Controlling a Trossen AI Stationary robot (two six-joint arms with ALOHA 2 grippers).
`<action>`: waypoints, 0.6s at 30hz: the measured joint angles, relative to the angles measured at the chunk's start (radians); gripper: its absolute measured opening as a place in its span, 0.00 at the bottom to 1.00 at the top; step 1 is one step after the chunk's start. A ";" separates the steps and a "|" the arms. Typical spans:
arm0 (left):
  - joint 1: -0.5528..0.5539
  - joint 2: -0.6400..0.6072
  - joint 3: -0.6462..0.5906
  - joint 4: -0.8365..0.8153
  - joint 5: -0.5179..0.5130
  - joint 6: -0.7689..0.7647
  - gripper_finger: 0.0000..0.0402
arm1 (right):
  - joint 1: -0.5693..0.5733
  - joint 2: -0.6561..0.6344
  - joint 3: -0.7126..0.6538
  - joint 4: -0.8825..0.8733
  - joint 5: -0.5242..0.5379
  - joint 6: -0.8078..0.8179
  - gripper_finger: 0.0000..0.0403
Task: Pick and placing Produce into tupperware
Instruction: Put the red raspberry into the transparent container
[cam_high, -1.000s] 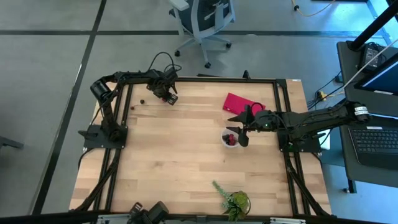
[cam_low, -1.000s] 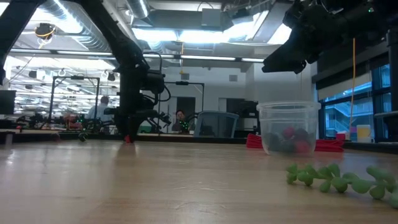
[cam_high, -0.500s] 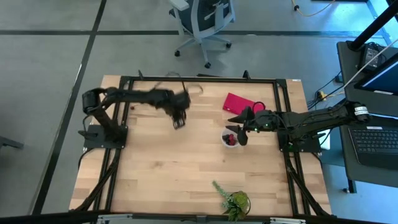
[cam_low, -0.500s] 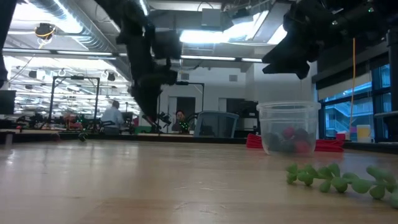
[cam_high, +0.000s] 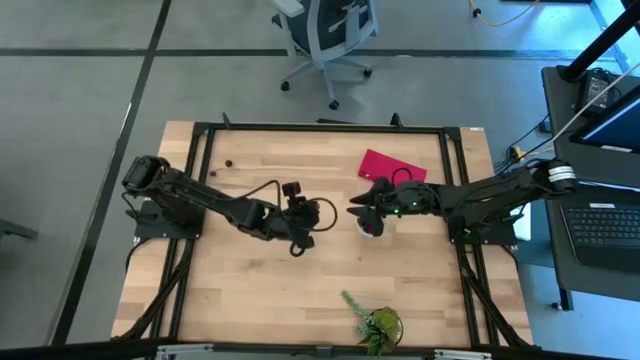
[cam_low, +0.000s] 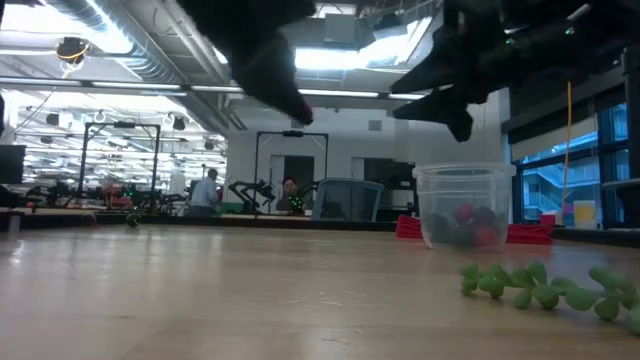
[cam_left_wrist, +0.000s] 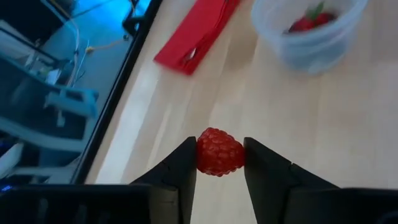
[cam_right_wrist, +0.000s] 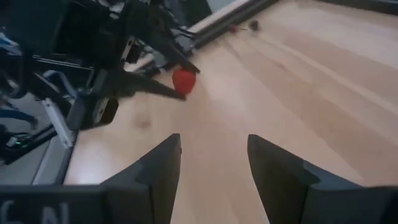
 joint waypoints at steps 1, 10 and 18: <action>-0.007 0.000 0.000 0.025 0.001 -0.002 0.28 | 0.000 0.024 0.001 0.034 -0.010 -0.002 0.47; -0.043 0.000 0.000 0.114 0.003 -0.002 0.26 | 0.005 0.186 0.085 0.069 -0.045 -0.050 0.47; -0.048 0.000 0.000 0.116 0.006 0.000 0.27 | 0.014 0.296 0.209 0.086 -0.060 -0.057 0.51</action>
